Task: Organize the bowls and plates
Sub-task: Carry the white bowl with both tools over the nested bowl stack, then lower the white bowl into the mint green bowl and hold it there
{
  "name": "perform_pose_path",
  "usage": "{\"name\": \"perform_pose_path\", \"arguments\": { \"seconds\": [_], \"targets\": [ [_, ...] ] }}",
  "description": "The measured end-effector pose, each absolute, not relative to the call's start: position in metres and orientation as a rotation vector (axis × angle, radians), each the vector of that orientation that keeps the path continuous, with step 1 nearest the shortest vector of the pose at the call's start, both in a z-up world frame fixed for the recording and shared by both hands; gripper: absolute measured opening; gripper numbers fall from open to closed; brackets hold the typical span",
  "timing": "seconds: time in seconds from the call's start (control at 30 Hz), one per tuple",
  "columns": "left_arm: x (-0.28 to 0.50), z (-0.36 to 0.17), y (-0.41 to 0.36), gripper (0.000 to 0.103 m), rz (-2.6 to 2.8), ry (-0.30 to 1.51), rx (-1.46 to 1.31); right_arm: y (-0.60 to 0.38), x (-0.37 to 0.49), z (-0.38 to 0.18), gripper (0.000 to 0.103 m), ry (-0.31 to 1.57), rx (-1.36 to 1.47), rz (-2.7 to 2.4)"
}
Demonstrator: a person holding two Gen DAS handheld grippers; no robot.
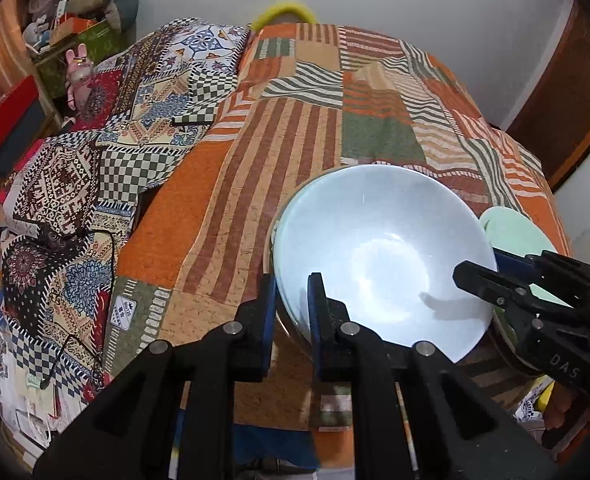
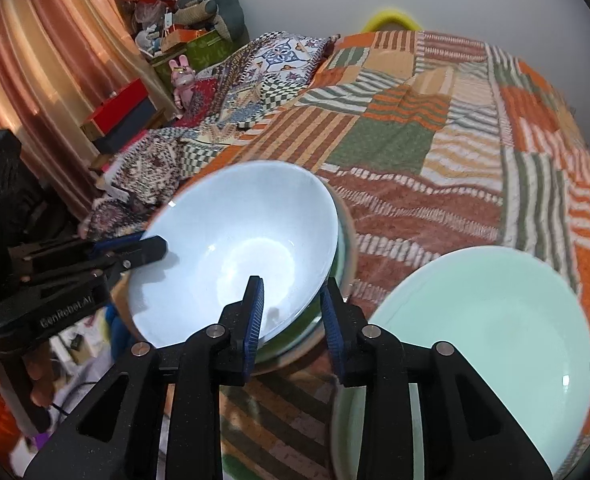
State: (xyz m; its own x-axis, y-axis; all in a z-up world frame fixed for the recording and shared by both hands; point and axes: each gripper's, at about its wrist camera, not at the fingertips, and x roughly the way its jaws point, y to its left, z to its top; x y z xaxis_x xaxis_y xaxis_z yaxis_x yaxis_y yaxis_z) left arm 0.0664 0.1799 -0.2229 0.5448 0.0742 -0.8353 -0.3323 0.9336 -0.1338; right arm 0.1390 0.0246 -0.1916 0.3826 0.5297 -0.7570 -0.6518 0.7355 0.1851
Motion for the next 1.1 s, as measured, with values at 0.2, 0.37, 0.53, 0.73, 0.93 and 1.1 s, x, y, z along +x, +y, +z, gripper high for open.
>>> {"name": "perform_pose_path", "arguments": {
  "seconds": [0.2,0.37,0.53,0.73,0.93,1.1],
  "targets": [
    [0.063,-0.217,0.181,0.013,0.233,0.953,-0.293,0.024,0.14,-0.191,0.03,0.903,-0.169,0.76],
    [0.055,-0.206,0.185,0.033,0.21,0.917,-0.305,0.018,0.14,-0.186,0.032,0.889,-0.15,0.753],
    [0.052,-0.213,0.191,0.042,0.202,0.925,-0.326,0.011,0.144,-0.189,0.044,0.908,-0.105,0.74],
    [0.057,-0.232,0.2,0.042,0.176,0.966,-0.405,0.016,0.149,-0.197,0.044,0.946,-0.081,0.746],
    [0.063,-0.239,0.201,0.042,0.148,0.973,-0.42,0.02,0.154,-0.202,0.044,0.971,-0.071,0.747],
    [0.068,-0.245,0.202,0.042,0.128,0.972,-0.428,0.02,0.16,-0.208,0.044,0.997,-0.046,0.75]
  ]
}}
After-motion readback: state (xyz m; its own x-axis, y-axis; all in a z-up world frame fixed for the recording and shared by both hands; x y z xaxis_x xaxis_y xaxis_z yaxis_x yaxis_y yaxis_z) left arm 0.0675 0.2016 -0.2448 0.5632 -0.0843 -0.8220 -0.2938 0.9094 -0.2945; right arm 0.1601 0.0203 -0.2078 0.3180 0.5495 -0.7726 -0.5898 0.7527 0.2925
